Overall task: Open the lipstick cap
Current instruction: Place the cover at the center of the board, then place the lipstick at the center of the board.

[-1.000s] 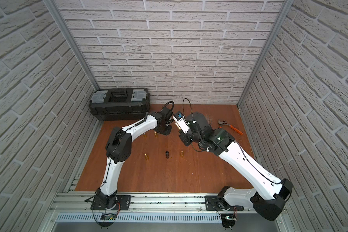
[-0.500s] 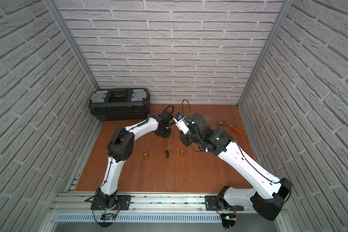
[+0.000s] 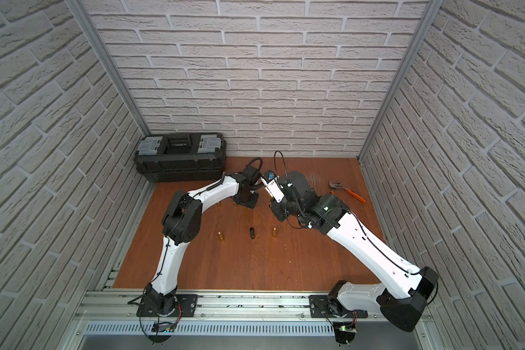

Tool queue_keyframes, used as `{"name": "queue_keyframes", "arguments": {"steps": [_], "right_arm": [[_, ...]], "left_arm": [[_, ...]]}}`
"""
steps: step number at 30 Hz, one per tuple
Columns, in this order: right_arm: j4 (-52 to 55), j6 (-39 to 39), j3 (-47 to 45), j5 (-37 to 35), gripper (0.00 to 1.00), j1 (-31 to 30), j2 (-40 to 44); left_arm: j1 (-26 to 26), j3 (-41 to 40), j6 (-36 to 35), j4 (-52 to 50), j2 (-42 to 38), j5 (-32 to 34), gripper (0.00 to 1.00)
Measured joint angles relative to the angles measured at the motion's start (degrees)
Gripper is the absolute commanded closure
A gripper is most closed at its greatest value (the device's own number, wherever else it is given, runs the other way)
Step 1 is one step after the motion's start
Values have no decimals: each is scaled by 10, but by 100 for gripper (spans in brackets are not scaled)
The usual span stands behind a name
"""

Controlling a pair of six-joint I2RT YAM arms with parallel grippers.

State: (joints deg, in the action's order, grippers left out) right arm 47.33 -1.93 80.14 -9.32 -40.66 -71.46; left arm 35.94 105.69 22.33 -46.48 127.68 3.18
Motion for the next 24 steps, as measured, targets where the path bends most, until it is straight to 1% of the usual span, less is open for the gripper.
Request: {"name": "queue_keyframes", "arguments": {"steps": [3,6,9,11,14,16,20,24], "right_arm": [[0,0,-8,-1,97,0,0],[0,0,-11,0,97,0,0],[-2,0,-11,2,97,0,-1],[-4,0,-11,5,97,0,-5],[-7,0,-11,14,97,0,-19],[-11,0,-11,18,97,0,-30],[-19,0,-8,31,97,0,-54],[-25,1,8,47,97,0,-78]], "left_arm": [[-5,22,5,-15,-26,-31,49],[-20,44,17,-29,-66,-83,48],[-52,47,35,-40,-126,-151,47],[-83,43,50,-43,-171,-207,46],[-125,18,73,-42,-240,-286,45],[-142,7,83,-45,-272,-327,44],[-141,-17,93,-50,-314,-412,43],[-129,-47,94,-59,-332,-459,43]]}}
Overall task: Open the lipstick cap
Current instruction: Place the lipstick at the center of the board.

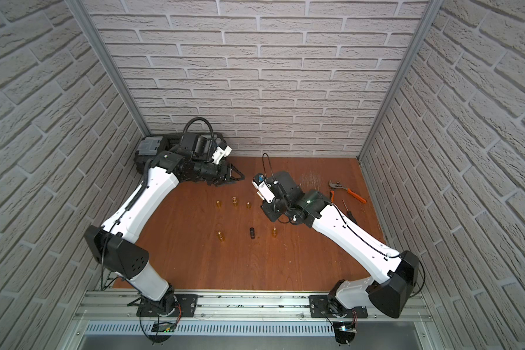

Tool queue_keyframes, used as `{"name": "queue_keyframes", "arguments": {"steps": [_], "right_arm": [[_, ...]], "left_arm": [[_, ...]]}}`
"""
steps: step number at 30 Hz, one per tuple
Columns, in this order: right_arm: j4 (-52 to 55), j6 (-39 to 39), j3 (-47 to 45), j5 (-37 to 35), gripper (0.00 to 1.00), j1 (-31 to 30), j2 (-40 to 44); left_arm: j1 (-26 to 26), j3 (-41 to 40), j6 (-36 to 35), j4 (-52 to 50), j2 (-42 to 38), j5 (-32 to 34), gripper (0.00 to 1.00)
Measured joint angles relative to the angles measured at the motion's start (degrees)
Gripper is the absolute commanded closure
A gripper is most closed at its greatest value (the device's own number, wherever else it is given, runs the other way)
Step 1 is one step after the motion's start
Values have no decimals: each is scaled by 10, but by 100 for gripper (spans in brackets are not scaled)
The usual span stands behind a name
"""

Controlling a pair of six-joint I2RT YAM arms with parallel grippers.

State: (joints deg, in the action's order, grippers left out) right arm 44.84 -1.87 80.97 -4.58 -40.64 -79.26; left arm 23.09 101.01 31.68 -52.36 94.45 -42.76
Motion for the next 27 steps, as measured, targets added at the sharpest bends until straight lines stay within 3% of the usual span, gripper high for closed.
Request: {"name": "queue_keyframes", "arguments": {"steps": [8,19,27], "right_arm": [[-10,0,32,28,97,0,-32],[-10,0,33,35,97,0,-47],[-10,-1,40,44,97,0,-50]], "left_arm": [[10,-55,0,2,-6,-44,43],[13,-52,-2,14,-2,-73,43],[32,-40,-9,13,24,-78,50]]}}
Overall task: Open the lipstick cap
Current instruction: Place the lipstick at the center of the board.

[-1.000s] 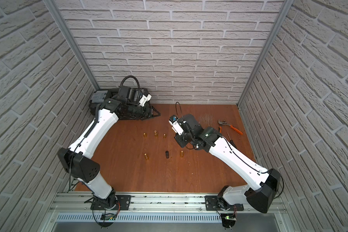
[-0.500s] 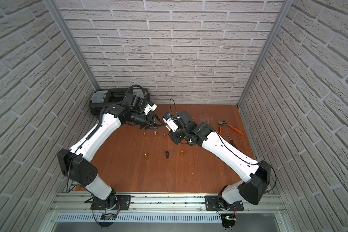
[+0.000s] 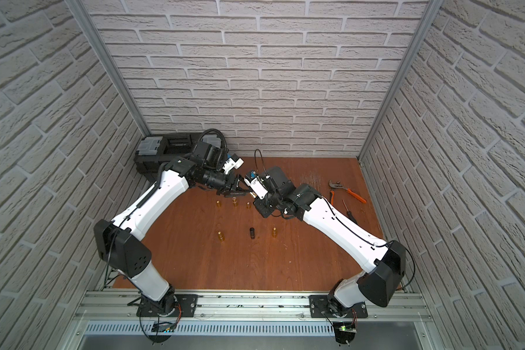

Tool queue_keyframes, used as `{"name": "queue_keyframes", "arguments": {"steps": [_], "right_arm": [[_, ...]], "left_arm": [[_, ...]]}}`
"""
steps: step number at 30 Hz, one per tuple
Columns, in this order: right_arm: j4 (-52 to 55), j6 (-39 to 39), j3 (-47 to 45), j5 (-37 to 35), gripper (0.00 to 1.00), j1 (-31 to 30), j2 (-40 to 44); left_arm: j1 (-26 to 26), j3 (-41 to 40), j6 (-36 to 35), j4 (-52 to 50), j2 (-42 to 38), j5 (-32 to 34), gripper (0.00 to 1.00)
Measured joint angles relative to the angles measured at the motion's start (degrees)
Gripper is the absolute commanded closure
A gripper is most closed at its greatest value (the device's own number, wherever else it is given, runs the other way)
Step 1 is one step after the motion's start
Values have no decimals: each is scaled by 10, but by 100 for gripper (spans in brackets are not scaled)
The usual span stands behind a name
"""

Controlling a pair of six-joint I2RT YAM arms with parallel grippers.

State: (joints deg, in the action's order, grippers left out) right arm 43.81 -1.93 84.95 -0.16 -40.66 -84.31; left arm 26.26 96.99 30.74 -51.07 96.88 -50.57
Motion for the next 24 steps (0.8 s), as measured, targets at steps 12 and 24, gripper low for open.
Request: {"name": "queue_keyframes", "arguments": {"steps": [12,24], "right_arm": [[-3,0,3,0,97,0,-3],[-5,-2,3,0,93,-1,-17]], "left_arm": [[2,16,-7,0,14,-1,68],[2,18,-13,-5,14,-8,82]]}}
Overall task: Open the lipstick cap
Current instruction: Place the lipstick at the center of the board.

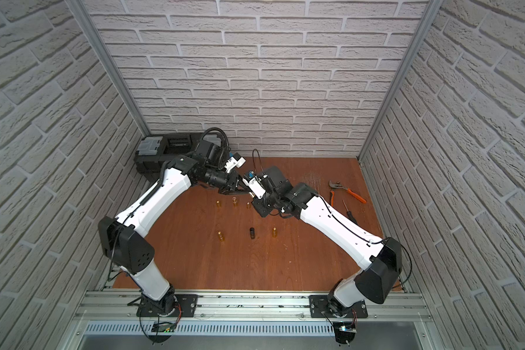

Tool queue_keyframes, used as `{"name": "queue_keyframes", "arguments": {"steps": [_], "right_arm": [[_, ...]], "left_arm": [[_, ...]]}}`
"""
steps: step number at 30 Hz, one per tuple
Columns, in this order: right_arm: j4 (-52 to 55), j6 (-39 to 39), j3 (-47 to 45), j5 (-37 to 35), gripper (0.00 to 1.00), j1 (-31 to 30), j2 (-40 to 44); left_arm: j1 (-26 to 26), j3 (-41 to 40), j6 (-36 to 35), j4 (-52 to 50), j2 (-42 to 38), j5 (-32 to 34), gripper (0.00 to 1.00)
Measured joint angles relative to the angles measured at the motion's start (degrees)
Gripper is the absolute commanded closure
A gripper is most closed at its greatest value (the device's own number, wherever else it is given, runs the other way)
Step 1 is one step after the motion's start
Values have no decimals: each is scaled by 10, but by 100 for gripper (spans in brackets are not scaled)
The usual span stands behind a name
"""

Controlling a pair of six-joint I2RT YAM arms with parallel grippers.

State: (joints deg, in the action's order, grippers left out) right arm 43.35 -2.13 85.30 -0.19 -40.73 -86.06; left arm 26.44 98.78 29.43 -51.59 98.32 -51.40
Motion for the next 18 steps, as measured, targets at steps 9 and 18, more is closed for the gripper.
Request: {"name": "queue_keyframes", "arguments": {"steps": [9,18], "right_arm": [[2,0,3,-5,83,0,0],[1,0,11,-14,65,0,0]], "left_arm": [[0,2,1,3,0,-5,83],[0,2,1,1,0,-10,83]]}}
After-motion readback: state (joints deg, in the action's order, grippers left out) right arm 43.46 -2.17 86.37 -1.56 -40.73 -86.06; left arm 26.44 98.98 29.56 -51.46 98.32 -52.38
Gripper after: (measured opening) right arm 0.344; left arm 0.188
